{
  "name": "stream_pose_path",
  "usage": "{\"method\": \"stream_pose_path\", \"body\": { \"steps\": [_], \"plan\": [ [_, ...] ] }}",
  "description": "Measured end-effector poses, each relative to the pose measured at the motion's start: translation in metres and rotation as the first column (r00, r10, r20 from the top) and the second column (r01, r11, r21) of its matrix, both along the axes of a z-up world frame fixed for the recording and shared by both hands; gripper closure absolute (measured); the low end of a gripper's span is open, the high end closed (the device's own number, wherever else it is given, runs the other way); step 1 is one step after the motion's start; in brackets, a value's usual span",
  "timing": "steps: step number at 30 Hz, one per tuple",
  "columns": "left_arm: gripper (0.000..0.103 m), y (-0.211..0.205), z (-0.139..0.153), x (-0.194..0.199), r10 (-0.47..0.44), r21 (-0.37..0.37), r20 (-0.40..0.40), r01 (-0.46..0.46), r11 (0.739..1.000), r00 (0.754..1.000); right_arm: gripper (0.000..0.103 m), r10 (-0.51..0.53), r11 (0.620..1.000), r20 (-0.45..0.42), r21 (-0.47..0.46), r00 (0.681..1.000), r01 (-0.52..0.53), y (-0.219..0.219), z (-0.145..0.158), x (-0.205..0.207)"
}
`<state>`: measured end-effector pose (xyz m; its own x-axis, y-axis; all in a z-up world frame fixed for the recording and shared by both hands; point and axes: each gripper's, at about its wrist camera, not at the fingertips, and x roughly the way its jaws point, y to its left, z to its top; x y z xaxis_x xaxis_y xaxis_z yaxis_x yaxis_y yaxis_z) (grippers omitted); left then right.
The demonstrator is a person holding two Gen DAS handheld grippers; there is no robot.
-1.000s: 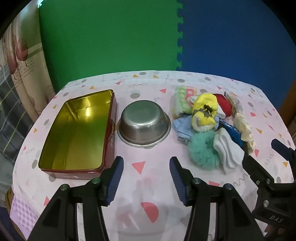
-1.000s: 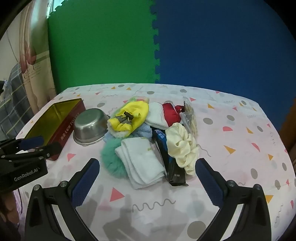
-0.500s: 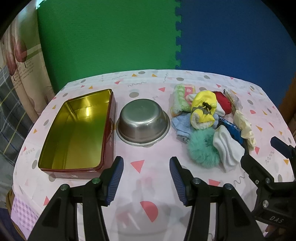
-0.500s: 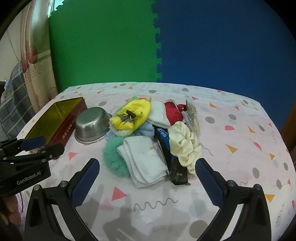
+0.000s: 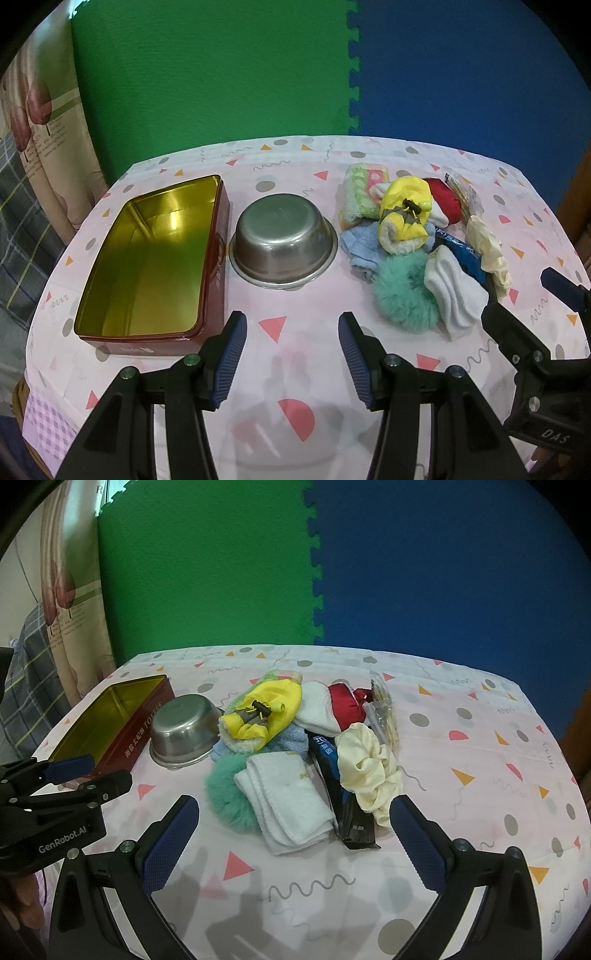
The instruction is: Organize soft objects
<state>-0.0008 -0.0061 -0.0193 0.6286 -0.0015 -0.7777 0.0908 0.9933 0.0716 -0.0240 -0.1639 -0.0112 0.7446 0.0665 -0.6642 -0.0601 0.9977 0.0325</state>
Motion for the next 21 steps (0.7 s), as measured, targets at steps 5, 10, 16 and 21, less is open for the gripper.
{"method": "stream_pose_path", "body": {
  "steps": [5,10,16,21],
  "plan": [
    [0.050,-0.0002,-0.0006,0.0002,-0.005,0.000,-0.003,0.005,1.000,1.000,0.000,-0.001,1.000,-0.001,0.000,1.000,0.001,0.0004,0.0002,0.0002],
    [0.050,-0.0013,-0.0017,0.0010,-0.005,0.005,-0.008,0.005,1.000,1.000,0.000,0.001,1.000,-0.002,0.001,1.000,-0.001,-0.0010,0.0003,0.0004],
    [0.050,-0.0020,-0.0022,0.0009,-0.007,0.005,-0.010,0.007,1.000,1.000,0.000,0.001,1.000,-0.002,0.001,1.000,-0.001,-0.0008,0.0003,0.0007],
    [0.050,-0.0020,-0.0024,0.0007,-0.005,0.004,-0.010,0.005,1.000,1.000,0.000,-0.001,1.000,-0.003,0.002,1.000,0.001,-0.0013,0.0004,0.0009]
  ]
}}
